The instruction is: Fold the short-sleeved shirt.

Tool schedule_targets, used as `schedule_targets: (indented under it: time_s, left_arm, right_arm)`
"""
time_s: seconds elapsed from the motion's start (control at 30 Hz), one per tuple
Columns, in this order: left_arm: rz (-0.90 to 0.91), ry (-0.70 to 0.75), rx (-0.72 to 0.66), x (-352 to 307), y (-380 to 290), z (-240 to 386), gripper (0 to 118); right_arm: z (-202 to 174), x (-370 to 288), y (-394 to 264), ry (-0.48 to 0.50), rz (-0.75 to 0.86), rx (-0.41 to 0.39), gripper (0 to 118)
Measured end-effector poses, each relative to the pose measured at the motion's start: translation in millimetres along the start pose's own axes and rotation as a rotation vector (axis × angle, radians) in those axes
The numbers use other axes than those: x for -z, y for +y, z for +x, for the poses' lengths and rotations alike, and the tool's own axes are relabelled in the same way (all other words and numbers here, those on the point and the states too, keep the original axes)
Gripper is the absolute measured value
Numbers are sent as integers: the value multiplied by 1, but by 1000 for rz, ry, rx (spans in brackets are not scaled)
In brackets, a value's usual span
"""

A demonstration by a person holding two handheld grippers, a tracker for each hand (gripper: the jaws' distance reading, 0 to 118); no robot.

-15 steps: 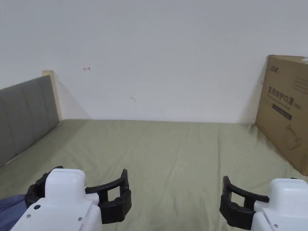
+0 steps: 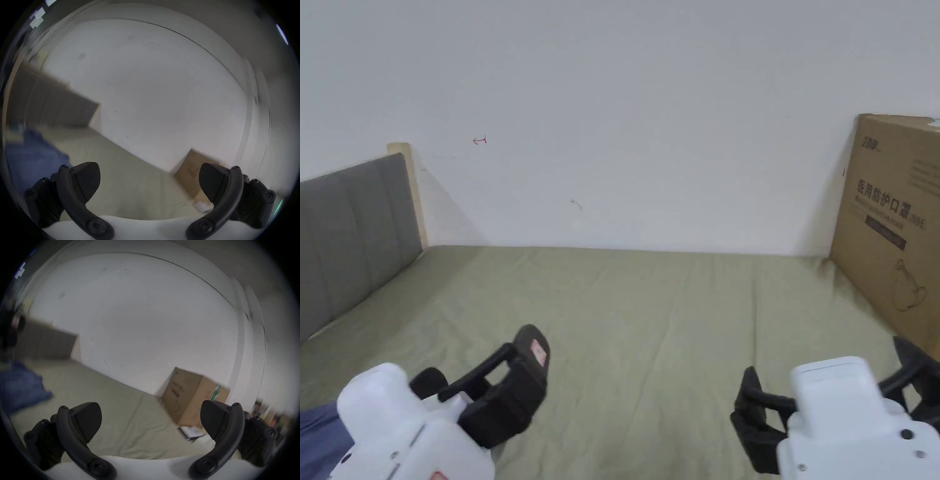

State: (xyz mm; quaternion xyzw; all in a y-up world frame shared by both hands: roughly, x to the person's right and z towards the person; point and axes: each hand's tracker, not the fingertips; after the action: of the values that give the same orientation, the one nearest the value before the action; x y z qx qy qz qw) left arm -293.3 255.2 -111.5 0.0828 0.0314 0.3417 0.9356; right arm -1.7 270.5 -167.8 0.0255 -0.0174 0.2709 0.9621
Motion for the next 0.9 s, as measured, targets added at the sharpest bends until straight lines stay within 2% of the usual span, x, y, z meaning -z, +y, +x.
schedule_targets:
  time_s: [0.07, 0.13, 0.17, 0.23, 0.3, 0.37, 0.43, 0.53, 0.6, 0.67, 0.7, 0.73, 0.8, 0.9]
  left_arm:
    - [24, 44, -208, -1, -7, -11, 118]
    - [31, 147, -322, -2, -14, -22, 118]
    - [25, 189, -303, -2, -17, -25, 118]
    - [-33, 207, -183, 3, -19, -22, 118]
    - [-36, 238, -81, 4, -17, -16, 118]
    - [-25, 214, -27, 7, -11, -7, 118]
    - [-35, 198, 122, 13, 2, 12, 118]
    - [-41, 133, 510, 14, 3, 36, 118]
    - [-77, 76, 734, 11, -9, 51, 118]
    - [-128, 57, 828, 10, -20, 57, 118]
    - [-161, 63, 826, 11, -24, 57, 118]
    - [-179, 59, 814, 10, -26, 56, 118]
    - [-182, 83, 743, 11, -29, 51, 118]
    - [-170, 93, 732, 13, -27, 46, 118]
  right_arm:
    - [-18, -3, 1, 33, 13, -168, 118]
    - [-35, -6, -2, 60, 21, -331, 118]
    - [-42, -7, -5, 76, 26, -377, 118]
    - [-50, -7, -7, 110, 25, -398, 118]
    - [-47, -7, -6, 98, 41, -330, 118]
    - [-37, -4, -1, 115, 21, -202, 118]
    - [-20, 0, 1, 122, 6, -5, 118]
    - [6, 4, -10, 163, -14, 390, 118]
    - [18, 8, -24, 139, -23, 633, 118]
    - [22, 8, -36, 101, -50, 756, 118]
    - [22, 10, -41, 74, -69, 769, 118]
    - [21, 11, -43, 48, -73, 739, 118]
    - [21, 12, -44, 20, -73, 659, 118]
    - [17, 16, -41, 43, -59, 547, 118]
